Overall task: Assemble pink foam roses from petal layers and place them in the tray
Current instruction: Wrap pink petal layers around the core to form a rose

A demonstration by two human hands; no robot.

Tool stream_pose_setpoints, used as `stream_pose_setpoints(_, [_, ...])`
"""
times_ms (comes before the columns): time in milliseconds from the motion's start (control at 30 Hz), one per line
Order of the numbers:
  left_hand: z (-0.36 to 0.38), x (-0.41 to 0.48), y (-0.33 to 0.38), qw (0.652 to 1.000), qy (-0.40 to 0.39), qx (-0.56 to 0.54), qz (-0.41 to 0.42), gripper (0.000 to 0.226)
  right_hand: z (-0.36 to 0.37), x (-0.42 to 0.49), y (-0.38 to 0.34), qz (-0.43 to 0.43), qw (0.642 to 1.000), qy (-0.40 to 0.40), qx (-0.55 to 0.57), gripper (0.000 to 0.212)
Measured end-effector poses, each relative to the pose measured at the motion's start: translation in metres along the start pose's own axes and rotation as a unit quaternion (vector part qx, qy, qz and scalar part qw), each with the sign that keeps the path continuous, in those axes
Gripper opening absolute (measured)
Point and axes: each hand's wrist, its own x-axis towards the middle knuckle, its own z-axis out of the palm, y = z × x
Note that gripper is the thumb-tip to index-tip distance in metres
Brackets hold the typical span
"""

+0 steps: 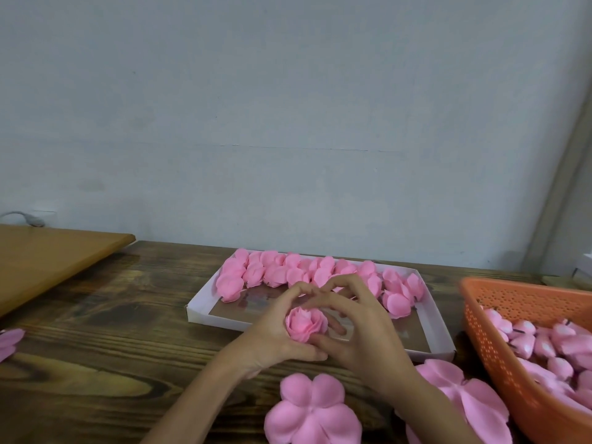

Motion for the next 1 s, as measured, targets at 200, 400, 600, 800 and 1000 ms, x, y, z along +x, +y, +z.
stream_pose_setpoints(200, [0.005,0.004,0.001,0.997,0.051,0.046,0.025,0.062,0.000,0.001,0.002,-0.023,1.000,0.003,-0.019,0.047])
stream_pose_setpoints(400, [0.005,0.006,-0.001,0.997,0.045,0.064,0.020,0.049,-0.002,-0.001,0.003,-0.046,0.998,-0.003,-0.044,0.044])
stream_pose_setpoints(600, [0.009,0.005,-0.001,0.999,0.028,0.037,0.014,0.031,-0.004,-0.002,0.001,-0.053,0.997,-0.013,-0.050,0.029])
stream_pose_setpoints(800, [0.012,0.005,-0.003,0.997,0.079,0.000,0.018,0.019,-0.005,-0.004,-0.002,-0.054,0.997,-0.025,-0.046,0.026])
stream_pose_setpoints(1000, [0.011,0.005,-0.005,0.995,0.094,-0.009,0.007,0.024,-0.007,-0.003,-0.007,-0.045,0.997,-0.045,-0.036,0.030])
